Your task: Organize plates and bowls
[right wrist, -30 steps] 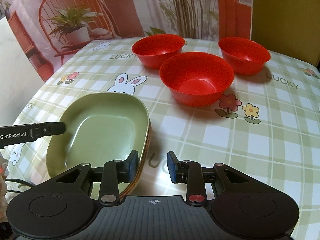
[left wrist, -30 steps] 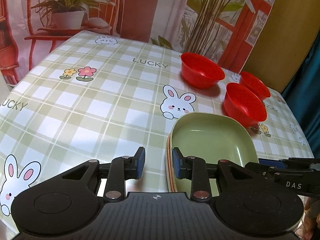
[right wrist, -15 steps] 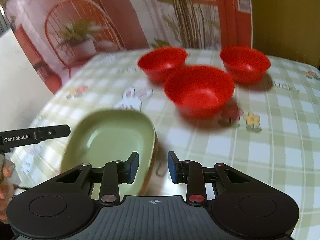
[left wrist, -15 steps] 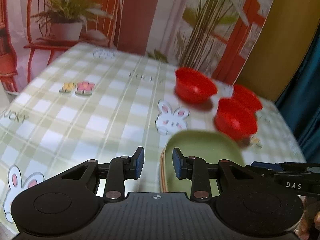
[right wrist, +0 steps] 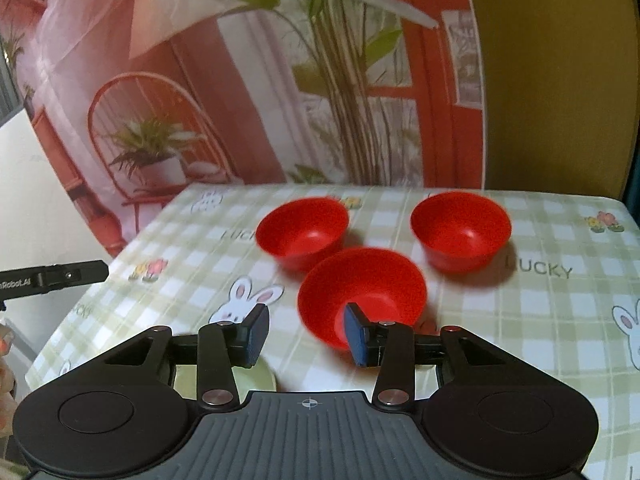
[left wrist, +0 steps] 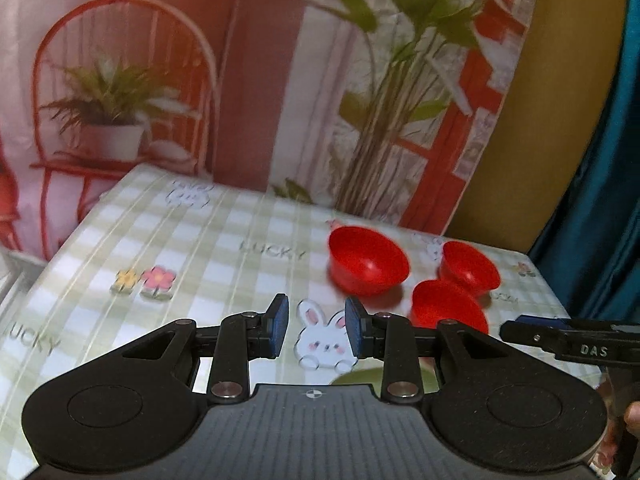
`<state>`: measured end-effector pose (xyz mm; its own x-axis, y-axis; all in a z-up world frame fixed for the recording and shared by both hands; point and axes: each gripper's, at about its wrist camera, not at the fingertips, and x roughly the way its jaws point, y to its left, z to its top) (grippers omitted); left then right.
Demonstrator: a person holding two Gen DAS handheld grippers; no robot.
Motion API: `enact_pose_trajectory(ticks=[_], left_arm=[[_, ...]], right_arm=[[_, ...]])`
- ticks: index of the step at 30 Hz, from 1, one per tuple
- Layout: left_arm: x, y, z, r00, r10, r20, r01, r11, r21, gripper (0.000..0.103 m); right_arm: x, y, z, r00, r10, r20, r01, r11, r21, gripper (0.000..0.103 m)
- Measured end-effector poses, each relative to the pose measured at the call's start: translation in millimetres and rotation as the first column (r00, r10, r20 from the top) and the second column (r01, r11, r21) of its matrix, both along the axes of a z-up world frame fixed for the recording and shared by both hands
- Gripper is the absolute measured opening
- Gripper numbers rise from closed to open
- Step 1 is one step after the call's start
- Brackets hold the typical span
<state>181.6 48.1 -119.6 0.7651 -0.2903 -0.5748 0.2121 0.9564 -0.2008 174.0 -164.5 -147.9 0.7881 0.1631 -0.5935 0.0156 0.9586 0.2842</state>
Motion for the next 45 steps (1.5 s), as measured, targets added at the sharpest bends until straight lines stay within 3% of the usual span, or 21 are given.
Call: enact_pose_trajectory(ticks=[10,17,31,45], left_arm=[[30,-26,4,0.999,-0.047,0.026,0.047,0.999,0.005,0.033],[54,-37,-1,0.996,-0.080,0.026,0.080,0.997,0.015,0.033],[133,-43,-47,0.994,-0.063,-0.089,0.059,0.997,-0.048,0.032],[172,-57,-88,0.977,-0.081,-0.198,0.069,0.996,-0.065,0.029]], right_arm=[[23,-9,8,0.999,0.038,0.032,-0.039,0.999,0.012,0.047],[50,-16,8,0.999,0.042,0.022,-0.042,0.999,-0.021,0.046],[137,-26,-23,0.998,0.038,-0.058,-0.040,0.999,-0.030,0.027],[188,-31,-61,0.988,0.025,-0.152,-0.019,0.999,0.039,0.021]])
